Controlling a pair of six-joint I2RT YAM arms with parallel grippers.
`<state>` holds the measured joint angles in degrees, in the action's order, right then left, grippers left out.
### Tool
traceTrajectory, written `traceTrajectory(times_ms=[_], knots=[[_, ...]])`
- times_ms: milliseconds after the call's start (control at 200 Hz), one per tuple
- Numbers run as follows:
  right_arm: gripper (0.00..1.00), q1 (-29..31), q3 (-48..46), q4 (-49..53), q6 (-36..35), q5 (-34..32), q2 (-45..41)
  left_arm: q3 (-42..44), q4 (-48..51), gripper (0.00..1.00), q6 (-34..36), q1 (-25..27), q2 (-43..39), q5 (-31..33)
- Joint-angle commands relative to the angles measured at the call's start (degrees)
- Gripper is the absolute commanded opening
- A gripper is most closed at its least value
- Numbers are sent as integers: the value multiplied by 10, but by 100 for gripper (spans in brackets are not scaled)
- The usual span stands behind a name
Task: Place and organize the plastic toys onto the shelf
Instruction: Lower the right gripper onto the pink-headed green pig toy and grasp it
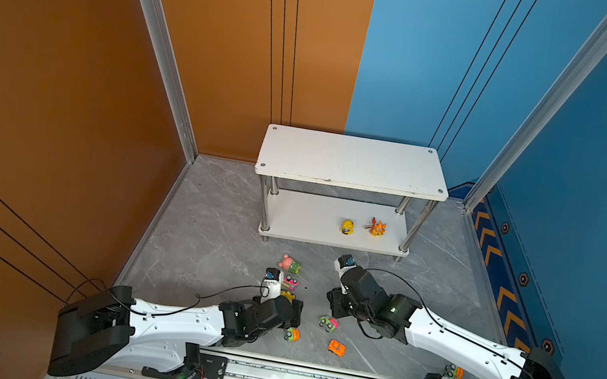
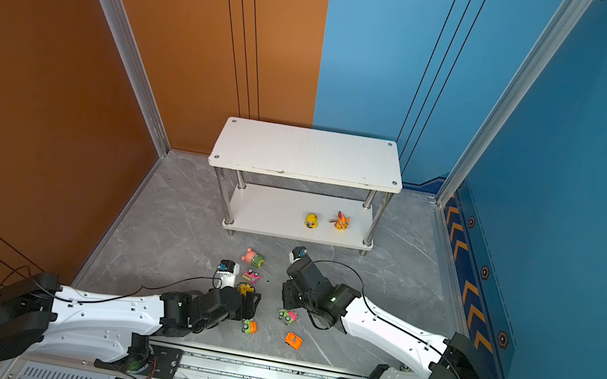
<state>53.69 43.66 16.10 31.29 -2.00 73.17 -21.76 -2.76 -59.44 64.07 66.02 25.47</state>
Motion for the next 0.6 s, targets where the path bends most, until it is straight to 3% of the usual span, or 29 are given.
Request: traceTrajectory(times_ms=[0, 240, 365, 596], knots=[[27, -7, 21, 12, -15, 23, 9, -23, 35, 90, 6, 3, -18, 34], [51, -9, 154, 31, -85, 25, 172, -18, 131, 89, 24, -37, -145, 81], [52, -7, 232, 27, -113, 28, 260, -12, 215, 87, 27, -80, -219, 97], [62, -4, 352, 59, -166, 23, 377, 16, 232, 88, 48, -170, -301, 51]])
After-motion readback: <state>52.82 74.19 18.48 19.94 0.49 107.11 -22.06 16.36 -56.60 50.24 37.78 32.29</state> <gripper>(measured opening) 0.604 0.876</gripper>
